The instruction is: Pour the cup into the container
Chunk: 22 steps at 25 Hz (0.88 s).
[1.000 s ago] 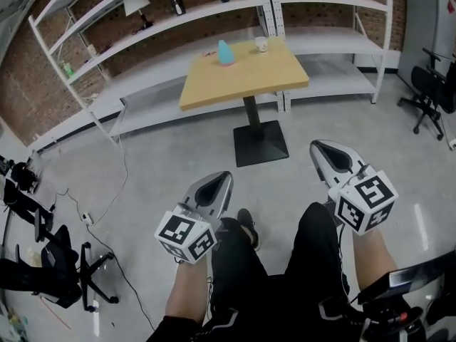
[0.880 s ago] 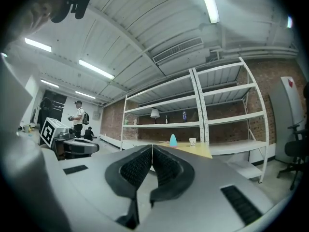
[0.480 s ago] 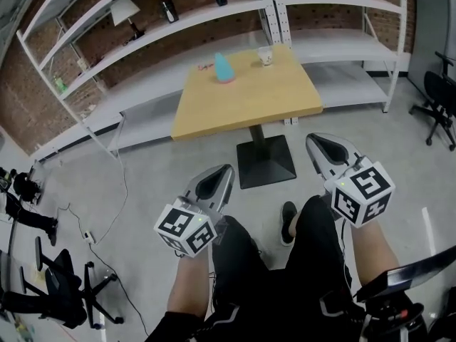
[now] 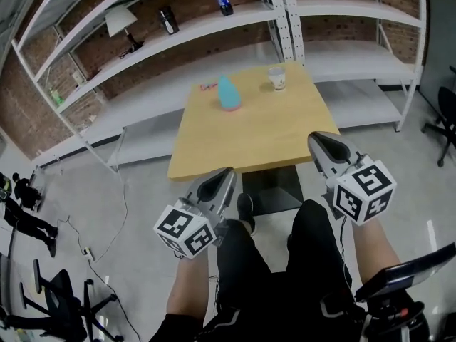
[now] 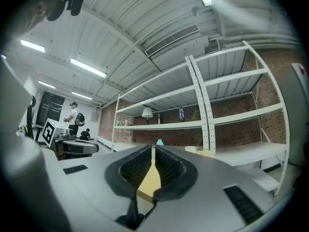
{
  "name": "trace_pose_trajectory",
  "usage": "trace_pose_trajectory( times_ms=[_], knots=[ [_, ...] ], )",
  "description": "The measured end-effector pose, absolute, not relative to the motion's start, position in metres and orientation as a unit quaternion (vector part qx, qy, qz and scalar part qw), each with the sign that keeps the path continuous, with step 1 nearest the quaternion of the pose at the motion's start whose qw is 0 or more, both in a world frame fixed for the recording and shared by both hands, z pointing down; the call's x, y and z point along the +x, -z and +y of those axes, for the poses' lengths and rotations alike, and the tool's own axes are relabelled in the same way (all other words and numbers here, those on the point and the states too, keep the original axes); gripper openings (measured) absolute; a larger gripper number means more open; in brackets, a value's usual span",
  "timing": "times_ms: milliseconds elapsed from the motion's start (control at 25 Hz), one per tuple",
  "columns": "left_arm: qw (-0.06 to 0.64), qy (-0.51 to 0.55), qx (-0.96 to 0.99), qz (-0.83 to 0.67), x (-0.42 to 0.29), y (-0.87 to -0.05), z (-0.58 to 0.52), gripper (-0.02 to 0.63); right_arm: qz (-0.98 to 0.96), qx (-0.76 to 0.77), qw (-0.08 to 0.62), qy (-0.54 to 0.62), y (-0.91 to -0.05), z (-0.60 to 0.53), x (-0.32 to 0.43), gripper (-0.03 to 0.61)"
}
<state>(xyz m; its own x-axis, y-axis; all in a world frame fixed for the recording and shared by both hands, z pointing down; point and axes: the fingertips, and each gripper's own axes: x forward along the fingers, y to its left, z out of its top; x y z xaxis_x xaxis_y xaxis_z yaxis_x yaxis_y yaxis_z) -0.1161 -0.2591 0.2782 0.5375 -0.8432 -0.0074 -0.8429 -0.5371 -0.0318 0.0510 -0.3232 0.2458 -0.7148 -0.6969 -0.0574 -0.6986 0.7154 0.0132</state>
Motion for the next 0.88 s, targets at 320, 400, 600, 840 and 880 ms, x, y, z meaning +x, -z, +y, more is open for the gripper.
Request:
trace_pose_trajectory(
  times_ms=[320, 400, 600, 840, 880],
  knots=[
    [0.018, 0.022, -0.879, 0.475, -0.145, -0.282, -0.362, 0.002, 0.928, -0.373, -0.003, -0.020, -0.245, -0.425, 0.022, 0.053],
    [0.015, 0.024, -0.883, 0.469, -0.152, -0.281, -0.387, 0.002, 0.927, -0.374, -0.003, -0.018, -0.243, -0.451, 0.016, 0.063],
    [-0.015, -0.008, -0.904, 0.428, -0.160, -0.275, -0.443, 0.002, 0.933, -0.359, -0.001, -0.007, -0.241, -0.511, -0.001, 0.094],
    [-0.007, 0.016, -0.907, 0.421, -0.181, -0.283, -0.500, 0.002, 0.932, -0.361, -0.017, -0.007, -0.243, -0.577, -0.018, 0.186],
    [-0.007, 0.021, -0.909, 0.416, -0.181, -0.284, -0.508, 0.002, 0.932, -0.363, -0.023, -0.004, -0.246, -0.588, -0.019, 0.195]
  ],
)
